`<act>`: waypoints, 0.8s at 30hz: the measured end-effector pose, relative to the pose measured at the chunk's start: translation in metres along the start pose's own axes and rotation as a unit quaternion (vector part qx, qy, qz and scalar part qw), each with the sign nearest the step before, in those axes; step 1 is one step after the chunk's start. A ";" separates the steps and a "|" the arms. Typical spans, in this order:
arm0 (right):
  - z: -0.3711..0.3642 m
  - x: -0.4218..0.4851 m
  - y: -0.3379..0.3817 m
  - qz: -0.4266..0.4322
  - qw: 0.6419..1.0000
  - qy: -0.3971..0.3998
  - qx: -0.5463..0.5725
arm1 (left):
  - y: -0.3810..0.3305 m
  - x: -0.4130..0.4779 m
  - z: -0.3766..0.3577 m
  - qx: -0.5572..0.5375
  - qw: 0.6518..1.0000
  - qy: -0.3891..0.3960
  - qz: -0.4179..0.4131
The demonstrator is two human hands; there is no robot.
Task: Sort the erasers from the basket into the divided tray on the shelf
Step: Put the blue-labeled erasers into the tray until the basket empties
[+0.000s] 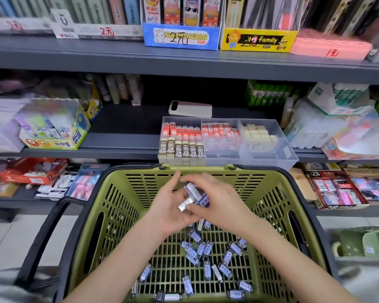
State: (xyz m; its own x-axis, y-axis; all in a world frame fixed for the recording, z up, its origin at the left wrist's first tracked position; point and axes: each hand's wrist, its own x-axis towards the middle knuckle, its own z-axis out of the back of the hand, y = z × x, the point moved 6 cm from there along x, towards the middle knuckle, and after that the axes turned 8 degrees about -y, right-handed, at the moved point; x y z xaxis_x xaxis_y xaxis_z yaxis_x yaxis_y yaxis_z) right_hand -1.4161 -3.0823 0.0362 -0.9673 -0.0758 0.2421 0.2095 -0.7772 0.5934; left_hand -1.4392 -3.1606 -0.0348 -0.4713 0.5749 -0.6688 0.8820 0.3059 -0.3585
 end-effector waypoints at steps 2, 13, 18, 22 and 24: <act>-0.001 0.002 -0.001 -0.005 0.999 0.041 -0.017 | -0.003 -0.003 -0.002 0.017 1.000 -0.024 0.001; 0.035 0.017 -0.010 -0.125 0.954 0.048 0.270 | -0.016 -0.014 -0.025 -0.010 1.000 -0.008 0.011; 0.054 0.027 -0.023 -0.129 0.920 -0.006 0.370 | -0.031 -0.017 -0.038 -0.006 1.000 -0.002 -0.004; 0.079 0.045 -0.052 -0.157 0.892 -0.076 0.417 | -0.050 -0.021 -0.046 -0.002 1.000 0.015 -0.017; 0.090 0.058 -0.072 -0.185 0.893 -0.117 0.392 | -0.063 -0.024 -0.050 -0.008 0.999 0.017 -0.039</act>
State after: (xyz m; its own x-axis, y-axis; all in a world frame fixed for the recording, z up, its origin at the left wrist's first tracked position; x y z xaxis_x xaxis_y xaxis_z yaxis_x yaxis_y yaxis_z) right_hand -1.4746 -2.9745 0.0770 -0.9537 0.3001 0.0179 0.0069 -0.0378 0.9993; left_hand -1.4829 -3.1560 0.0361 -0.5392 0.5732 -0.6170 0.8422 0.3632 -0.3985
